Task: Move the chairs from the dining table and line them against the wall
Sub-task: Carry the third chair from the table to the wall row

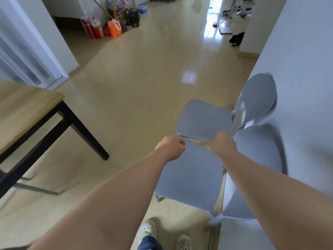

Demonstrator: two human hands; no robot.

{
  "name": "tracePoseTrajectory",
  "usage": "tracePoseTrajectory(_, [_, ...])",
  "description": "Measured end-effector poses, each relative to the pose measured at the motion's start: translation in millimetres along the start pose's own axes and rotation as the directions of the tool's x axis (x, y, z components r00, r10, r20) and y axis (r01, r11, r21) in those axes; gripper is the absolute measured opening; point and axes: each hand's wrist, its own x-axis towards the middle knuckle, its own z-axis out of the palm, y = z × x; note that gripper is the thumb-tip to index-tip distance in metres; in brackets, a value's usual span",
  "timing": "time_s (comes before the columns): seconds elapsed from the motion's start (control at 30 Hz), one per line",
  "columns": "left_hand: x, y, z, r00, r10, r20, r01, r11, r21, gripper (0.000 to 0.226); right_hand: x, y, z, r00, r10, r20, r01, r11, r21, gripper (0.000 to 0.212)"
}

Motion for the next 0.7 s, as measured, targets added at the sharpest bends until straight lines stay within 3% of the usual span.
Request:
tracePoseTrajectory(0.1, [-18.1,-37.7,-16.9,0.994,-0.089,-0.057,0.088,0.996,-0.035,0.033,-15.9,-34.8,34.1,0.987,-0.14,0.076,0.141,0.99,-0.011,0.032])
tracePoseTrajectory(0.37, [-108.0,-167.3,-58.7,0.929,-0.294,-0.224,0.266,0.952,-0.148,0.033,-120.7,-125.0,142.8,0.901,-0.323,0.288,0.337,0.942,0.002,0.03])
tracePoseTrajectory(0.47, [-164.4,-235.4,-73.0,0.884,-0.363,-0.293,0.341,0.932,-0.124,0.034,-185.1,-163.5,197.6,0.841,-0.417,0.344,0.43,0.902,0.042,0.007])
tracePoseTrajectory(0.7, [-305.4,-380.4,-108.2,0.774,-0.496,-0.394,0.473,0.866,-0.162,0.037,-367.6,-233.4,299.0,0.668,-0.537,0.515,0.571,0.814,0.107,0.022])
